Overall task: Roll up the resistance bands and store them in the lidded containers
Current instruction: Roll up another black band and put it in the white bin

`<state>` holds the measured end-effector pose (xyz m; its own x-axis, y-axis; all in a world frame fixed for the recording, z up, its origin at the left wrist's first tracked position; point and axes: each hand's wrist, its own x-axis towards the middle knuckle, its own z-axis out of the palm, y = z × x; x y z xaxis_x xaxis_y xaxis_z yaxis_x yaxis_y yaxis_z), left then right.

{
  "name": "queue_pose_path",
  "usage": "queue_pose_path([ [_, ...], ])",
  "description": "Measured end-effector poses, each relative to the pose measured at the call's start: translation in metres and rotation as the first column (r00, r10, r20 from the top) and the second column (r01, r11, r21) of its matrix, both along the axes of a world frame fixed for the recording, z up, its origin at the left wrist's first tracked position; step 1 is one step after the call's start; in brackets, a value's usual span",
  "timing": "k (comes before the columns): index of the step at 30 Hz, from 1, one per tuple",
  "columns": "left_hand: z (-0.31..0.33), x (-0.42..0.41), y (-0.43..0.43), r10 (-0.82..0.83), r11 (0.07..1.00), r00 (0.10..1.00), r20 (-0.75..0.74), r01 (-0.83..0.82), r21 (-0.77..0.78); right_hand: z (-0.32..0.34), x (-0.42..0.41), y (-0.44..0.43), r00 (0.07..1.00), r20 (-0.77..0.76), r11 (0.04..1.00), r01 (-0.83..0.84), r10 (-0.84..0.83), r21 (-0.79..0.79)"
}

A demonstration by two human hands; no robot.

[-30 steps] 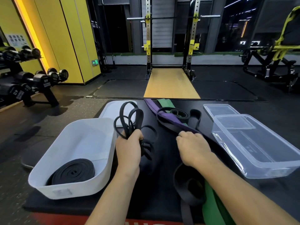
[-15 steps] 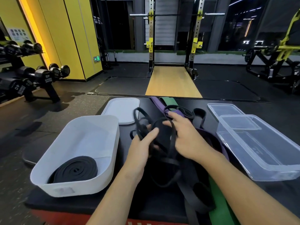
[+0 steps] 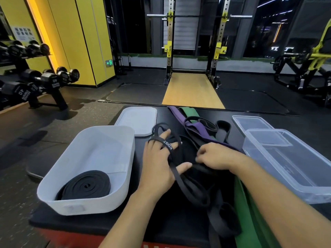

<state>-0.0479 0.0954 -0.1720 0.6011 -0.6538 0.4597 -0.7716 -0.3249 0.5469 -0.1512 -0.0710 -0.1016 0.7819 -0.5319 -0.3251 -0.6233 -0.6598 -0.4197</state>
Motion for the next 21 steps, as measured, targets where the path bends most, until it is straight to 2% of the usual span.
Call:
queue_pose_path([
  [1, 0.001, 0.001, 0.000, 0.021, 0.997, 0.998, -0.059, -0.017, 0.080, -0.002, -0.001, -0.001, 0.993, -0.114, 0.990, -0.053, 0.038, -0.132],
  [3, 0.005, -0.003, 0.001, 0.106, 0.980, 0.967, -0.233, -0.063, 0.188, -0.008, -0.002, -0.001, 0.965, -0.262, 0.959, -0.100, 0.029, -0.265],
  [6, 0.006, -0.011, 0.005, 0.194, 0.980, 0.929, -0.315, -0.173, 0.094, -0.019, 0.003, 0.010, 0.963, -0.263, 0.941, -0.043, -0.050, -0.337],
  [8, 0.004, -0.013, 0.012, 0.163, 0.985, 0.929, -0.332, -0.133, 0.113, -0.020, 0.007, 0.014, 0.980, -0.159, 0.949, 0.061, -0.115, -0.311],
  [10, -0.001, -0.011, 0.022, 0.054, 0.992, 0.942, -0.331, -0.014, 0.122, -0.017, 0.007, 0.015, 0.988, -0.067, 0.964, 0.119, -0.139, -0.237],
  [13, -0.005, -0.012, 0.027, -0.134, 0.978, 0.917, -0.376, 0.183, 0.098, -0.013, 0.006, 0.015, 0.997, 0.045, 0.997, 0.058, -0.056, -0.042],
  [15, -0.006, -0.013, 0.022, -0.212, 0.972, 0.897, -0.388, 0.235, 0.012, -0.013, 0.006, 0.018, 0.996, 0.087, 0.989, -0.036, 0.023, 0.145],
  [17, -0.009, -0.012, 0.017, -0.254, 0.966, 0.887, -0.386, 0.254, -0.052, -0.014, 0.007, 0.020, 0.991, 0.079, 0.963, -0.125, 0.109, 0.239],
  [19, -0.011, -0.011, 0.015, -0.279, 0.960, 0.878, -0.390, 0.266, -0.087, -0.019, 0.011, 0.019, 0.990, 0.039, 0.974, -0.139, 0.134, 0.176],
  [21, -0.012, -0.012, 0.015, -0.320, 0.947, 0.871, -0.373, 0.298, -0.117, -0.029, 0.018, 0.017, 0.997, -0.009, 0.996, -0.081, 0.081, 0.026],
])
